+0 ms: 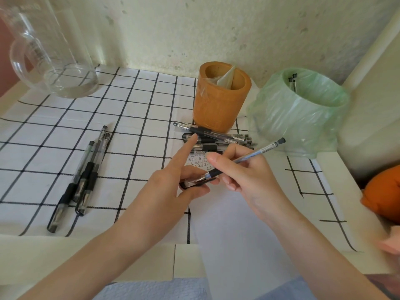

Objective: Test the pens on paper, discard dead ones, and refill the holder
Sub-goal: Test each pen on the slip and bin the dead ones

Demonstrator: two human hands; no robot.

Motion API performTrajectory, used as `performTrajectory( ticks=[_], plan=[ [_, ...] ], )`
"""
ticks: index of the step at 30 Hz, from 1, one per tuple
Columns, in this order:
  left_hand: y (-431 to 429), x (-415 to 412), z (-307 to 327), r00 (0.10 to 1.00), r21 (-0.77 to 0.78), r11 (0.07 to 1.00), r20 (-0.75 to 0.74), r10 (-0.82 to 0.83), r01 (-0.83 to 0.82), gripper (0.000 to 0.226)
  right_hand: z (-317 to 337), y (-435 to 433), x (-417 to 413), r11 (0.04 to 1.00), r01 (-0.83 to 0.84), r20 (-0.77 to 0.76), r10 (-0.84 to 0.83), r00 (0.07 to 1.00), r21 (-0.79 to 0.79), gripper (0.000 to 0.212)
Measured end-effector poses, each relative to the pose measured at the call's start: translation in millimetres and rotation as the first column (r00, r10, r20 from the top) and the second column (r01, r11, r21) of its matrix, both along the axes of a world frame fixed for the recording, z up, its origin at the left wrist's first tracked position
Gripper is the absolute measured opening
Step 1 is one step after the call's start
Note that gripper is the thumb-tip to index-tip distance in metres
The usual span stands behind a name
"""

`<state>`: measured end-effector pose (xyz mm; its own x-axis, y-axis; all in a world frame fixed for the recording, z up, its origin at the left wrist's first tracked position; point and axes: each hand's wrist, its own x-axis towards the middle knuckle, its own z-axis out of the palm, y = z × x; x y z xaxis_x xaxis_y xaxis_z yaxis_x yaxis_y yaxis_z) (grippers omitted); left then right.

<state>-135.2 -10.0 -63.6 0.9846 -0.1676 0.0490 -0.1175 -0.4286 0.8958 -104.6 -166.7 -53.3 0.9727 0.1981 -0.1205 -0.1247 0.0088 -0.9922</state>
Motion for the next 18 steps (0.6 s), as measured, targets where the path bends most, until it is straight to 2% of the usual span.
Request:
performTrajectory(
  ticks=[3,5,7,9,11,15,18],
  plan=[
    [2,1,-1,1.0,-0.006,1.0,-0.023,0.011,-0.011,0.07,1,-1,0,0.998,-0.07,0.002,0.07,0.998,0.008,0.017],
    [5,1,0,0.997,-0.024,0.999,-0.079,0.021,-0.023,0.038,0,-3,0,0.993,-0.113,-0.002,0.113,0.994,0.034,0.012],
    [8,0,-1,0.995,0.02,1.0,-0.095,0.02,-0.018,0.003,-1,-4,0,0.988,-0.13,-0.026,0.132,0.991,0.079,0.027],
    [8,-1,-3,0.998,0.102,0.995,-0.07,-0.002,0.009,0.02,-1,-6,-1,0.987,-0.135,-0.041,0.139,0.989,0.092,0.031],
    [8,-4,-2,0.997,0.172,0.984,-0.075,-0.025,0.037,0.024,-2,-7,-2,0.987,-0.137,-0.034,0.14,0.99,0.085,0.028],
    [7,-7,-1,0.982,0.076,0.993,-0.172,-0.072,0.086,0.027,-5,-11,-6,0.994,-0.093,-0.045,0.097,0.994,0.065,0.018],
    [8,-8,-4,0.988,0.076,0.993,-0.126,-0.083,0.093,0.025,-5,-15,-11,0.995,-0.087,-0.051,0.089,0.995,0.043,0.015]
  ],
)
